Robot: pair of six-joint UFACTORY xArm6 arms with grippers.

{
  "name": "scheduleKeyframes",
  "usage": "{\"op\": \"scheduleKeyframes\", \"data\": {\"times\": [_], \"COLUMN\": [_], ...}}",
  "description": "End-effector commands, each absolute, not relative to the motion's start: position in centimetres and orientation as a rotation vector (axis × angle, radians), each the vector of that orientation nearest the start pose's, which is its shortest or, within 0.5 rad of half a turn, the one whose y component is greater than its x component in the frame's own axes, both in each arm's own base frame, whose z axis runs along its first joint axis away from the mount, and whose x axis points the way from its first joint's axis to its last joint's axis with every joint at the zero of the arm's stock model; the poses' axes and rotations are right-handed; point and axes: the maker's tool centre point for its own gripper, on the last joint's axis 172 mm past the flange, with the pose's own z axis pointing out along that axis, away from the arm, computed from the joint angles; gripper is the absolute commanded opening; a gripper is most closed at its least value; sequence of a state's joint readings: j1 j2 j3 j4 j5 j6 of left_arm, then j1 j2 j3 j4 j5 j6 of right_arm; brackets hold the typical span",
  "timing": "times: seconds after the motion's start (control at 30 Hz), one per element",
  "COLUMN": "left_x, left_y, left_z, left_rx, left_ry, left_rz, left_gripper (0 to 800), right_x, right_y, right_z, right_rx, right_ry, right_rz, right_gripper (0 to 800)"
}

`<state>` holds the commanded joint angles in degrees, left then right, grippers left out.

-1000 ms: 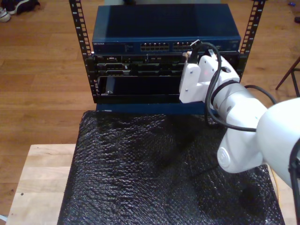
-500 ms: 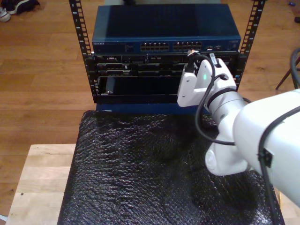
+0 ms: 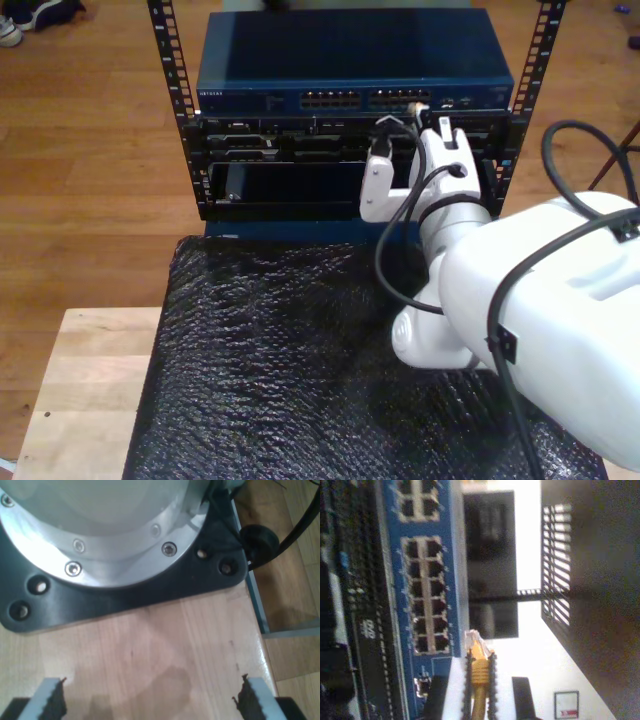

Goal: Grab the cable and plug it in

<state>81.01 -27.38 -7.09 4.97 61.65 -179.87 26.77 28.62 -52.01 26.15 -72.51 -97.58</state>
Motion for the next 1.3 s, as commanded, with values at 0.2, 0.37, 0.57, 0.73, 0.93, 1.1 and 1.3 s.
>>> {"op": "scheduleKeyframes", "data": {"times": [0.2, 0.37, 0.57, 0.73, 0.93, 1.1, 1.3], "left_x": [0.2, 0.2, 0.2, 0.2, 0.2, 0.2, 0.2], "left_y": [12.1, 12.1, 12.1, 12.1, 12.1, 12.1, 12.1], "left_z": [3.2, 3.2, 3.2, 3.2, 3.2, 3.2, 3.2], "left_rx": [-2.196, -2.196, -2.198, -2.198, -2.198, -2.198, -2.198], "left_ry": [2.742, 2.742, 2.740, 2.740, 2.740, 2.740, 2.740], "left_rz": [-0.463, -0.463, -0.463, -0.463, -0.463, -0.463, -0.463], "left_gripper": [800, 800, 800, 800, 800, 800, 800], "right_x": [61.5, 61.2, 61.2, 61.4, 61.7, 62.1, 62.5], "right_y": [17.2, 16.3, 16.0, 14.8, 14.8, 14.3, 14.3], "right_z": [29.5, 29.6, 28.6, 28.6, 28.8, 28.3, 27.1], "right_rx": [1.210, 1.218, 1.205, 1.225, 1.224, 1.239, 1.247], "right_ry": [1.133, 1.096, 1.096, 1.037, 1.003, 0.976, 0.980], "right_rz": [1.272, 1.252, 1.224, 1.203, 1.207, 1.194, 1.184], "right_gripper": [0, 0, 0, 0, 0, 0, 0]}}
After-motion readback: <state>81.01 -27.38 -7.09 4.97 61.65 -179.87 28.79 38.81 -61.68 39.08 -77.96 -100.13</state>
